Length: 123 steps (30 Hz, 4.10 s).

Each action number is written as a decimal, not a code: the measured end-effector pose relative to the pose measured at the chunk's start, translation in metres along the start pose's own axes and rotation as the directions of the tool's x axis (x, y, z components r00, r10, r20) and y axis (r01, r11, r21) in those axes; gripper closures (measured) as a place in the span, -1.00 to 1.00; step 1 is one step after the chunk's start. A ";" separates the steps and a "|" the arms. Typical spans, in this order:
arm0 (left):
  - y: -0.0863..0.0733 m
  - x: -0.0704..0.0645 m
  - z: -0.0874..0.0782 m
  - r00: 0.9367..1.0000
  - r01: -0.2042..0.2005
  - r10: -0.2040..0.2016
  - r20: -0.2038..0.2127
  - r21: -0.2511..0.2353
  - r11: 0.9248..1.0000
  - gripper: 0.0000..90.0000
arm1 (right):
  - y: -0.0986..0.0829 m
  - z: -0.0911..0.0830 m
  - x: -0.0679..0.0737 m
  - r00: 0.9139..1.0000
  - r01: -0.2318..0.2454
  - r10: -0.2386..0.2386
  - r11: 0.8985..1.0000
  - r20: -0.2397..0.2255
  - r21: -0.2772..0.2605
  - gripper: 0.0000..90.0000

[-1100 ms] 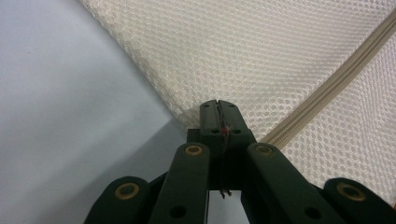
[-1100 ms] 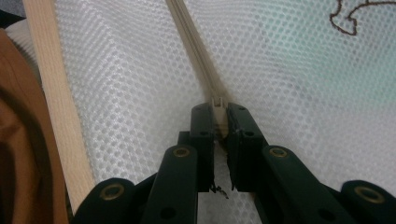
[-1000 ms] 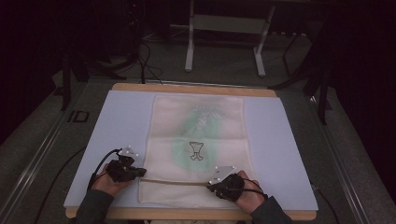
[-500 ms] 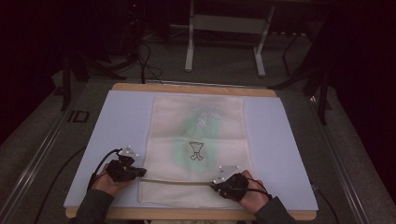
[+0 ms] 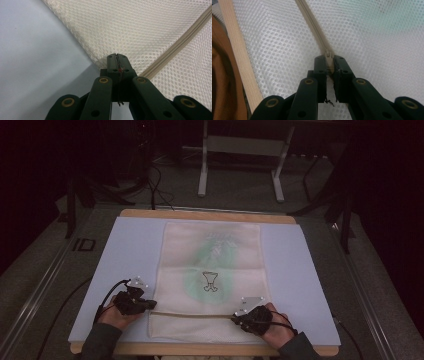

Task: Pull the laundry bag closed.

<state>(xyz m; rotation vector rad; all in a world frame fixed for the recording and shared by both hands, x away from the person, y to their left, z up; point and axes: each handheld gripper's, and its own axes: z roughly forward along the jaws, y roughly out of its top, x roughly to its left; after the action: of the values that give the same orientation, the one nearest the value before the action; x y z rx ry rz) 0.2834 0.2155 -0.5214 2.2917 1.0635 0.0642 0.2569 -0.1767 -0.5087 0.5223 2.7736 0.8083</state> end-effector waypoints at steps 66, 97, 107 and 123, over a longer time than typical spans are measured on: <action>0.000 0.000 0.000 1.000 0.006 -0.006 0.002 -0.004 1.000 1.00 | -0.036 -0.030 -0.016 0.995 -0.090 0.090 0.996 0.035 -0.007 0.83; 0.000 0.000 0.000 1.000 0.005 -0.005 0.003 -0.002 1.000 1.00 | -0.050 -0.042 -0.023 0.995 -0.097 0.098 0.995 0.037 -0.026 0.83; 0.000 0.000 0.000 1.000 0.003 -0.003 0.002 -0.001 1.000 1.00 | -0.054 -0.048 -0.029 0.997 -0.076 0.077 0.996 0.030 -0.042 0.83; 0.000 0.000 0.000 1.000 0.002 -0.002 0.001 -0.001 1.000 1.00 | -0.059 -0.051 -0.037 0.997 -0.075 0.076 0.996 0.012 -0.039 0.83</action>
<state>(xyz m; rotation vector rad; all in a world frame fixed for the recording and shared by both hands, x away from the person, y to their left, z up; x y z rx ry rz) 0.2834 0.2154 -0.5215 2.2894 1.0648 0.0630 0.2601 -0.2617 -0.4954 0.6267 2.7347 0.8695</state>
